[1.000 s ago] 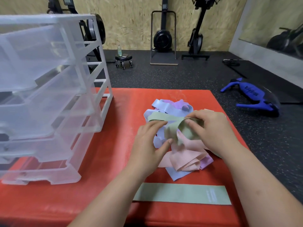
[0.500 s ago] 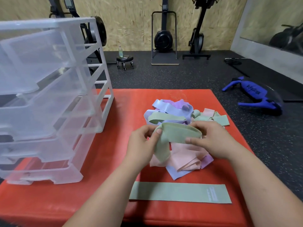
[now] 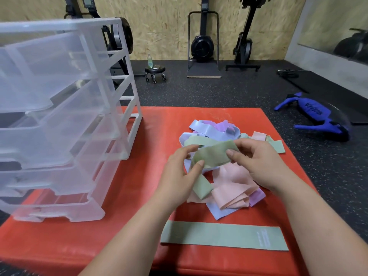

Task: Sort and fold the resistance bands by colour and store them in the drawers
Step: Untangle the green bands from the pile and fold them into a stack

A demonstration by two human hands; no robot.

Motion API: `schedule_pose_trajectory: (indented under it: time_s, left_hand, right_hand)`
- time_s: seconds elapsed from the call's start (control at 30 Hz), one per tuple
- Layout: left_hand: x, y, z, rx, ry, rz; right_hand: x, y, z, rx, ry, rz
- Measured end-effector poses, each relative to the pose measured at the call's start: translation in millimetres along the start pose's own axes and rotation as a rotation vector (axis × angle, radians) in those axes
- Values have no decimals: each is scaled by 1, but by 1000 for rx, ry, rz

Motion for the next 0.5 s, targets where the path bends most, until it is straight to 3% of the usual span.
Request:
schedule_pose_trajectory:
  time_s: [0.13, 0.33, 0.5]
  left_hand:
    - [-26, 5, -12, -7, -135, -27]
    - [-16, 11, -8, 98, 29, -222]
    - [-18, 21, -15, 141, 10, -152]
  right_hand:
    - [19, -27, -1, 117, 36, 3]
    - [12, -30, -7, -181, -21, 152]
    - [15, -55, -11, -59, 20, 88]
Point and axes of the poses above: each hand's wrist, its own z-axis towards the middle knuckle, its own y-axis out of the back of the hand, x = y × z, the point moved 8 cm from there along z, towards the middle knuckle, and after that the axes turned 15 degrees about y, right-handed, at the moved point
